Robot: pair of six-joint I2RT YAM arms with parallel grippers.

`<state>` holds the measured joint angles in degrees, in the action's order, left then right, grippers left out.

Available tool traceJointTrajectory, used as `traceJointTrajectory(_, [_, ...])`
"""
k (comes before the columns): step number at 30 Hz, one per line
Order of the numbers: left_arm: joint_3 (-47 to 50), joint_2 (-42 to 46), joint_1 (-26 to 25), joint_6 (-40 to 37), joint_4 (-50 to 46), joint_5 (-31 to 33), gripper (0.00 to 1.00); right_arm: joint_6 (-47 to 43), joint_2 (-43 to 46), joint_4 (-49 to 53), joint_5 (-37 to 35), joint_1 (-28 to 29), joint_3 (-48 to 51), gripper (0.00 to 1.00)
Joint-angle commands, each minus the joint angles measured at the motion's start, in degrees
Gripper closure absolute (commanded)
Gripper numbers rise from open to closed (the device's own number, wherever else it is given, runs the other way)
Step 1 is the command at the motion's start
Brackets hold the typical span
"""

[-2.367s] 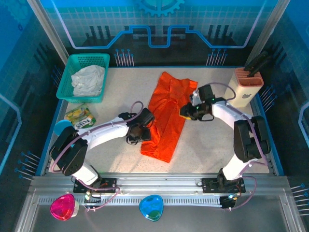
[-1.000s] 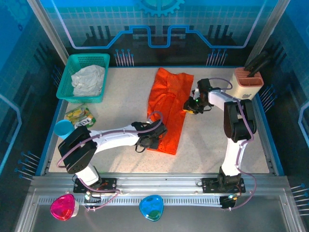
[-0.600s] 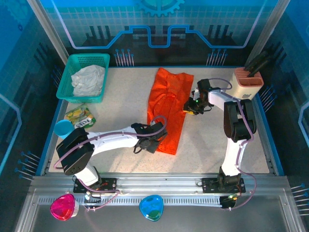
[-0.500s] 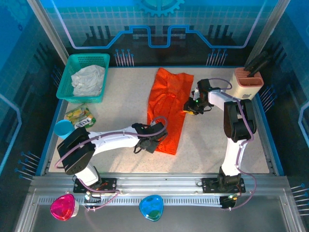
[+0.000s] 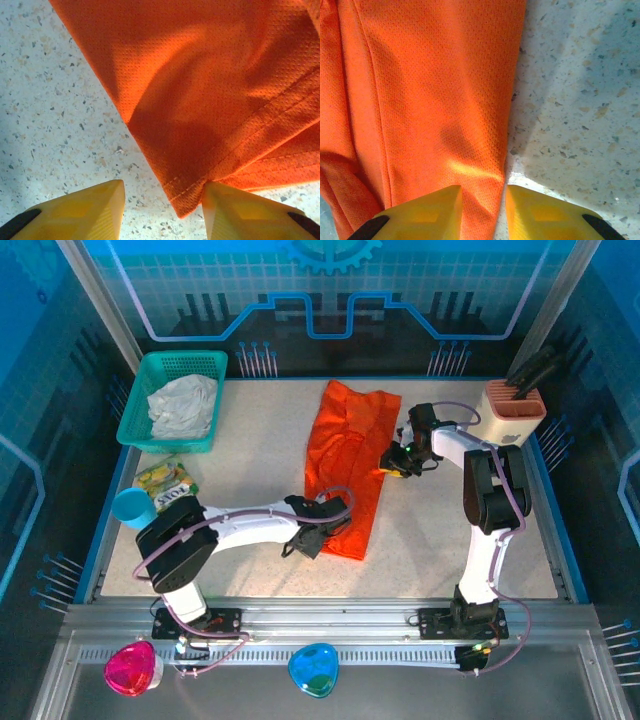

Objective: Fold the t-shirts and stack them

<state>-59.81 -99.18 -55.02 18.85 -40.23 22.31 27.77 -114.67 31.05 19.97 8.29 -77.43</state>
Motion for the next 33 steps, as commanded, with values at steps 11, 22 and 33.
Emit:
traceJointTrajectory(11, [-0.8,-1.5,-0.6,-1.8,1.7,3.8,0.60,-0.8,-0.1,0.5,1.5,-0.4,1.1,0.71])
traceJointTrajectory(22, [3.8,1.6,-0.8,2.7,5.3,5.9,1.00,-0.1,-0.5,-0.4,1.4,-0.5,2.1,0.71])
traceJointTrajectory(33, [14.4,9.4,-1.0,13.3,12.9,2.0,1.00,1.4,0.3,-2.5,4.3,0.5,3.7,0.76])
